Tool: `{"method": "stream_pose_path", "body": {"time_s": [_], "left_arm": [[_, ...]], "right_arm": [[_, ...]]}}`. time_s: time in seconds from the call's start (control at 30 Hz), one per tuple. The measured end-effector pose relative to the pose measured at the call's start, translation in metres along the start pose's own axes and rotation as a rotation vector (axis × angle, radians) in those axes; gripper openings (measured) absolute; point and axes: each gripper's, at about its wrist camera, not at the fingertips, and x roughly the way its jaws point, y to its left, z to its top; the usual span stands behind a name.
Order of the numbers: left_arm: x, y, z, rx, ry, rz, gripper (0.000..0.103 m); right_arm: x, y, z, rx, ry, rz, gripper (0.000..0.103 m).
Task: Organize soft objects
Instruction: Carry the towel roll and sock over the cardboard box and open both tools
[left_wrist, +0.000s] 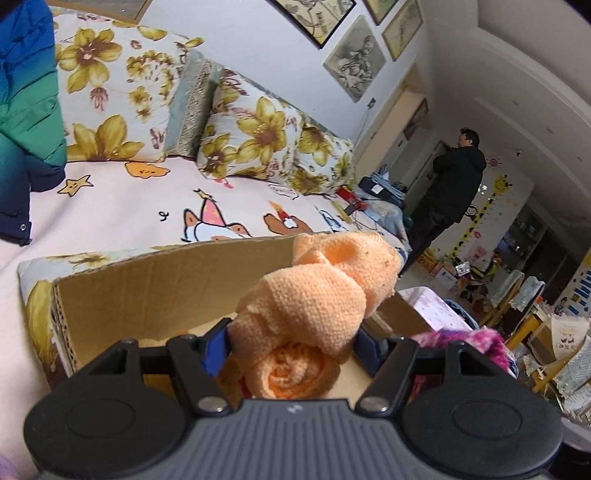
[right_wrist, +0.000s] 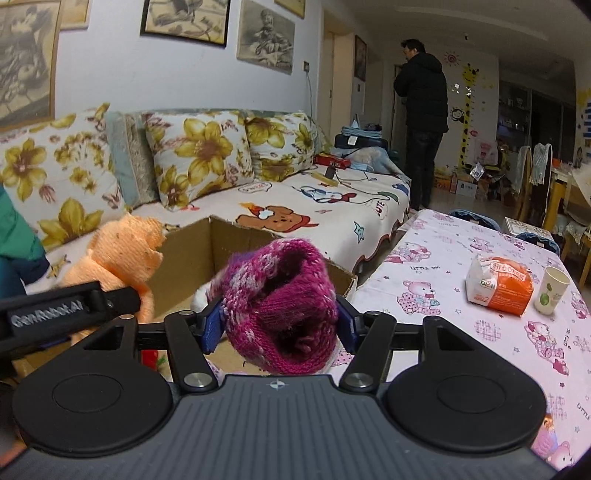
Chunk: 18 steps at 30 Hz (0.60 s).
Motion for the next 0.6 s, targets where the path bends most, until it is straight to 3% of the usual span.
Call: {"method": "stream_pose_path", "body": {"time_s": [0.13, 0.27, 0.47, 0.6], "left_arm": [[0.001, 0.001, 0.001, -0.009, 0.009, 0.012, 0.070], [0.000, -0.001, 0.001, 0.003, 0.008, 0.014, 0.077], [-0.004, -0.006, 0.001, 0.037, -0.035, 0.015, 0.091], [-0.004, -0.006, 0.001, 0.048, -0.043, 0.015, 0.092]], "right_arm": [[0.003, -0.002, -0.001, 0.006, 0.000, 0.004, 0.094], [-0.006, -0.002, -0.002, 0.017, -0.019, 0.015, 0.100], [-0.018, -0.009, -0.003, 0.074, -0.054, 0.007, 0.101], [-0.026, -0.013, -0.002, 0.118, -0.079, -0.013, 0.101]]}}
